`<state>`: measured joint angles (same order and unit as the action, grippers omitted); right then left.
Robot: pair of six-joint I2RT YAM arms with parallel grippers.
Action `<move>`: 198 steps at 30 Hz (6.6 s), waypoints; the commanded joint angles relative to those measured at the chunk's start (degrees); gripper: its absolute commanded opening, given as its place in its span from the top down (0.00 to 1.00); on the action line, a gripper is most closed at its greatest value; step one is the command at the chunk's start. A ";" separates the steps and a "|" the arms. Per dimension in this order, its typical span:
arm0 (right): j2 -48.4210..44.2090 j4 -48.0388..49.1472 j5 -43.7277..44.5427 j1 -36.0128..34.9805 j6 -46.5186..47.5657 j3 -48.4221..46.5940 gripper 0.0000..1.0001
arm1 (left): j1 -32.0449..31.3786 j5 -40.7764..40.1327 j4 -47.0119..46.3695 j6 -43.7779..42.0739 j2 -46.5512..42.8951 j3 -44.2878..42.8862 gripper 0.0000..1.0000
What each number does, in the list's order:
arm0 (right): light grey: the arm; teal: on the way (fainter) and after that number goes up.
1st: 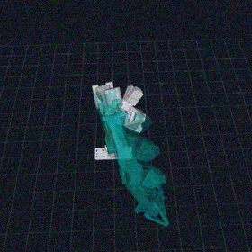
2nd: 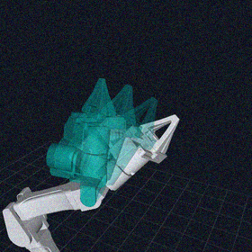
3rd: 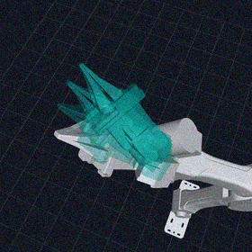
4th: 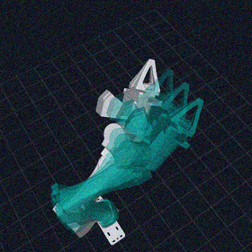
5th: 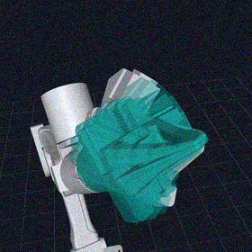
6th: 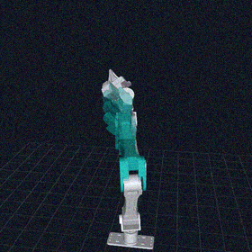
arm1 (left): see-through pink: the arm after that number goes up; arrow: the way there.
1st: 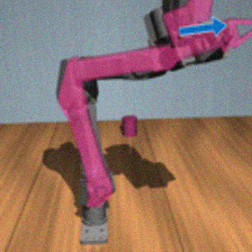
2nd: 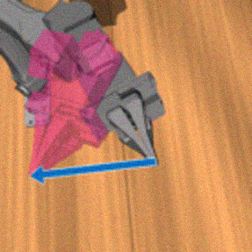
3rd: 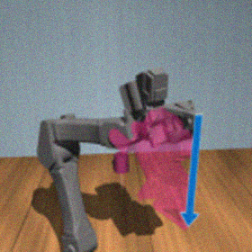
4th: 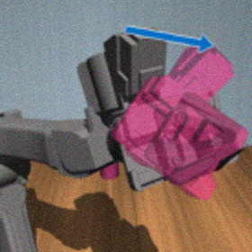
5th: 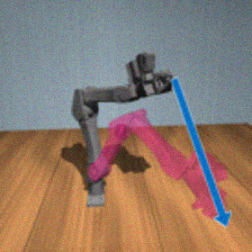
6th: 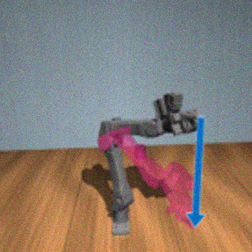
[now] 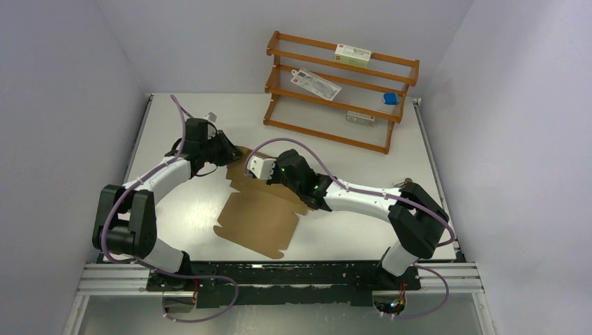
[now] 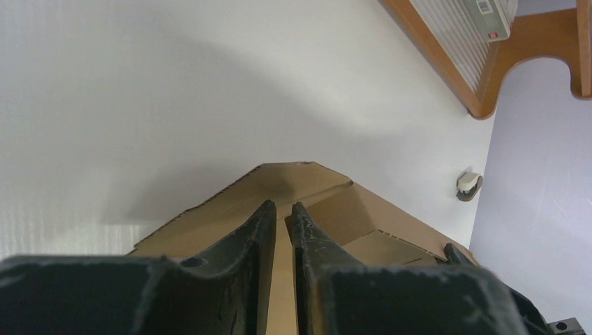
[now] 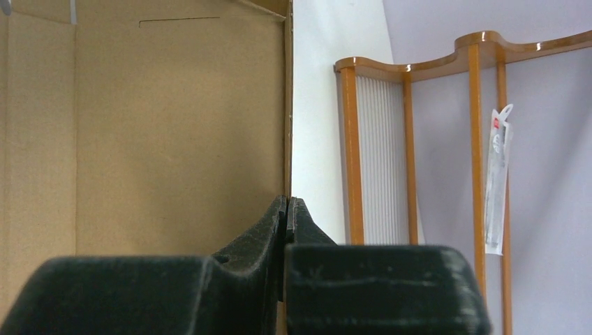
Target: Fold the paper box
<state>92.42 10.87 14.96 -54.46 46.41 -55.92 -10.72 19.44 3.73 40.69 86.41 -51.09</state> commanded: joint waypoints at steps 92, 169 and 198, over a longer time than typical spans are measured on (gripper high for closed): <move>3.87 27.02 15.99 -8.55 29.82 14.34 1.00 | 4.25 -12.09 -28.63 -7.98 -12.25 16.93 0.50; 4.30 37.28 19.58 -15.92 33.51 19.85 1.00 | -2.64 8.09 -44.42 -8.79 -15.93 36.27 0.64; 18.68 65.45 5.84 -3.58 47.78 13.50 1.00 | -2.10 6.50 -57.61 -10.53 3.87 21.14 0.60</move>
<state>106.28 58.78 28.64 -57.69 88.44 -43.42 -12.12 23.27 -47.42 33.12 88.66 -27.35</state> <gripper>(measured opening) 0.010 0.395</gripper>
